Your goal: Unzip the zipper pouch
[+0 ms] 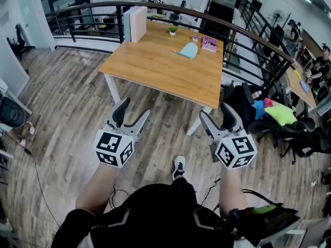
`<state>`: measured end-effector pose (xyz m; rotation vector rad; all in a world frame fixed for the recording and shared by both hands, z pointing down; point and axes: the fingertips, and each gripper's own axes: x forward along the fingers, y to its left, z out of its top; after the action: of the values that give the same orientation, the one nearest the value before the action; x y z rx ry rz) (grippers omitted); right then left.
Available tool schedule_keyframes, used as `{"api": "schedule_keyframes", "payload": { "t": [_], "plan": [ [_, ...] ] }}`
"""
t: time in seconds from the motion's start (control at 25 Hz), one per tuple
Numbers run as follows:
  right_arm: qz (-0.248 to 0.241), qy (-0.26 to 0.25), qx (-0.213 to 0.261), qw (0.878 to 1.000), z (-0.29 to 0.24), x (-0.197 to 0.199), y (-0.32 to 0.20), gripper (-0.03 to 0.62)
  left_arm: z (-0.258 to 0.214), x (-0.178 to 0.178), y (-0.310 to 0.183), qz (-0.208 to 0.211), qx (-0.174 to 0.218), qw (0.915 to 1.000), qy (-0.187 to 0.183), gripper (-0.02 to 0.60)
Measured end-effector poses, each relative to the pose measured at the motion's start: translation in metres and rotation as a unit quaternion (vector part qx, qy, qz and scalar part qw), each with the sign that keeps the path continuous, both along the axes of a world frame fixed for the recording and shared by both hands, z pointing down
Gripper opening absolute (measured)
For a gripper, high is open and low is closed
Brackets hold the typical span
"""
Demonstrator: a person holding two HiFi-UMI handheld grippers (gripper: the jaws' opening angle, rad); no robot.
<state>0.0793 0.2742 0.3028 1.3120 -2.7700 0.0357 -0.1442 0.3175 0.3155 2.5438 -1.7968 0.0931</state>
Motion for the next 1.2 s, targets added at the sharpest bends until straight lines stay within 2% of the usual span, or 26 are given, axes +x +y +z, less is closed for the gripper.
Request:
{"api": "schedule_keyframes", "payload": {
  "t": [0.12, 0.44, 0.64, 0.8, 1.2],
  "plan": [
    [-0.015, -0.015, 0.002, 1.000, 0.000, 0.001, -0.034, 0.337, 0.000, 0.006, -0.028, -0.005, 0.000, 1.0000, 0.004, 0.311],
    [-0.072, -0.013, 0.007, 0.997, -0.009, 0.010, -0.151, 0.331, -0.014, 0.030, -0.127, -0.039, 0.001, 0.9992, -0.010, 0.311],
    [-0.098, -0.009, 0.010, 0.995, -0.006, 0.019, -0.216, 0.321, -0.010, 0.052, -0.188, -0.044, -0.009, 0.9988, -0.016, 0.311],
    [-0.109, -0.015, 0.006, 0.994, -0.002, 0.034, -0.255, 0.314, -0.006, 0.068, -0.228, -0.053, -0.018, 0.9981, -0.025, 0.311],
    [-0.115, -0.012, -0.005, 0.993, 0.016, 0.063, -0.325, 0.308, 0.003, 0.092, -0.308, -0.052, -0.031, 0.9979, -0.021, 0.311]
  ]
}}
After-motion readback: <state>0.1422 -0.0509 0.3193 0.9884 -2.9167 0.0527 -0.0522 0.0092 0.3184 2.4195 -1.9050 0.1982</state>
